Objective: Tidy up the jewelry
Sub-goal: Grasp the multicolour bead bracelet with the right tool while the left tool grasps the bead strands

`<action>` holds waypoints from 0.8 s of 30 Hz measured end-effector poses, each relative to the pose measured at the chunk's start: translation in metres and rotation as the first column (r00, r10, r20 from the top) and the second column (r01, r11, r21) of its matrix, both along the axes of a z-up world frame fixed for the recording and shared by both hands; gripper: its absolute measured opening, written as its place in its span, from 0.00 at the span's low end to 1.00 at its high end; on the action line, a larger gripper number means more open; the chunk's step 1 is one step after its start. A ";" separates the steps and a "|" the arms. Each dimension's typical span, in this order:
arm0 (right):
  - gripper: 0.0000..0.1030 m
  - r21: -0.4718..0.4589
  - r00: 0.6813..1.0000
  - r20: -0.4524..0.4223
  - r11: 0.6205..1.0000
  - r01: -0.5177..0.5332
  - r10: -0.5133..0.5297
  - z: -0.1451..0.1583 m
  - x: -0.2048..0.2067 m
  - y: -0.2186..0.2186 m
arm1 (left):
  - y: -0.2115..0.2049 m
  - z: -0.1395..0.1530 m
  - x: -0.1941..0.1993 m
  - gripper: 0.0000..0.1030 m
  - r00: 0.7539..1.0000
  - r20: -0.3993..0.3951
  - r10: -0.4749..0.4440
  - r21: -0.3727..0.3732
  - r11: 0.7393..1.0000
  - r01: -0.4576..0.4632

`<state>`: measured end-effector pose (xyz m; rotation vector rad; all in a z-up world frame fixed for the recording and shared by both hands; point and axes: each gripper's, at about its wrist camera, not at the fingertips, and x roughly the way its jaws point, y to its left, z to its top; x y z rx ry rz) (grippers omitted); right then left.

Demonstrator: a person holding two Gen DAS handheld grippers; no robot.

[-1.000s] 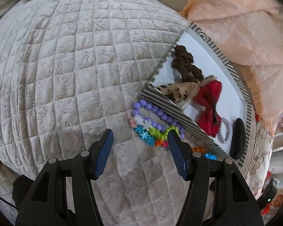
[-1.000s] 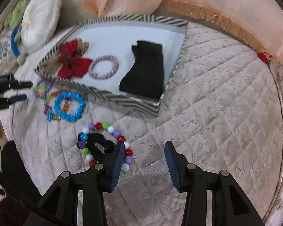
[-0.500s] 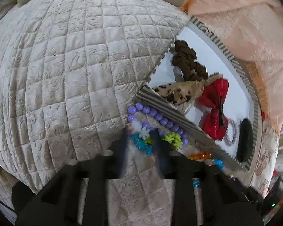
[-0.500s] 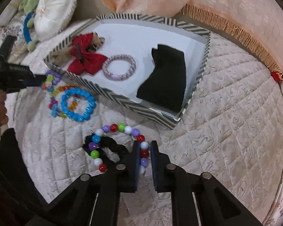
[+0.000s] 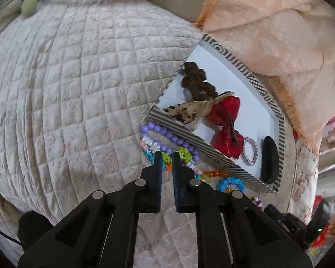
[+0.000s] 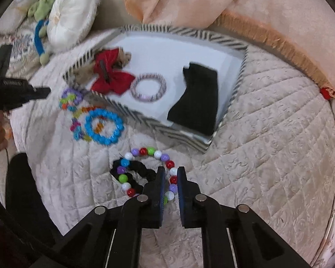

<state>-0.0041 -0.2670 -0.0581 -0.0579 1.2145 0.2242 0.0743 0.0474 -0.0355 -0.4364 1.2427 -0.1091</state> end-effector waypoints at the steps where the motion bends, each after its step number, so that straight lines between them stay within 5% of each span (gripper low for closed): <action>1: 0.16 -0.023 1.000 -0.009 1.000 -0.010 0.010 -0.005 0.003 0.002 | 0.000 -0.003 0.001 0.25 1.000 -0.012 0.011 -0.001 1.000 -0.011; 2: 0.24 -0.035 1.000 -0.020 0.999 -0.018 0.017 -0.009 0.005 0.002 | 0.000 -0.007 0.002 0.42 0.999 -0.023 0.026 -0.006 1.000 -0.026; 3: 0.27 -0.040 0.999 -0.032 0.999 -0.024 0.023 -0.014 0.007 0.002 | 0.002 -0.010 0.003 0.47 0.999 -0.028 0.040 -0.015 0.999 -0.040; 11: 0.23 -0.069 0.998 -0.015 0.995 -0.067 0.066 -0.026 0.019 0.010 | -0.007 -0.036 0.020 0.47 0.992 -0.082 0.098 -0.006 0.995 -0.099; 13: 0.16 -0.075 0.997 -0.003 0.994 -0.081 0.081 -0.025 0.020 0.015 | -0.014 -0.041 0.022 0.36 0.993 -0.078 0.091 0.009 0.996 -0.090; 14: 0.10 -0.068 0.996 -0.001 0.994 -0.089 0.089 -0.023 0.019 0.016 | -0.015 -0.040 0.022 0.16 0.994 -0.065 0.090 0.031 0.996 -0.089; 24: 0.08 0.049 0.990 0.130 0.997 -0.059 0.052 0.032 -0.010 0.011 | 0.000 0.002 -0.001 0.16 0.999 0.027 0.038 -0.031 0.999 -0.037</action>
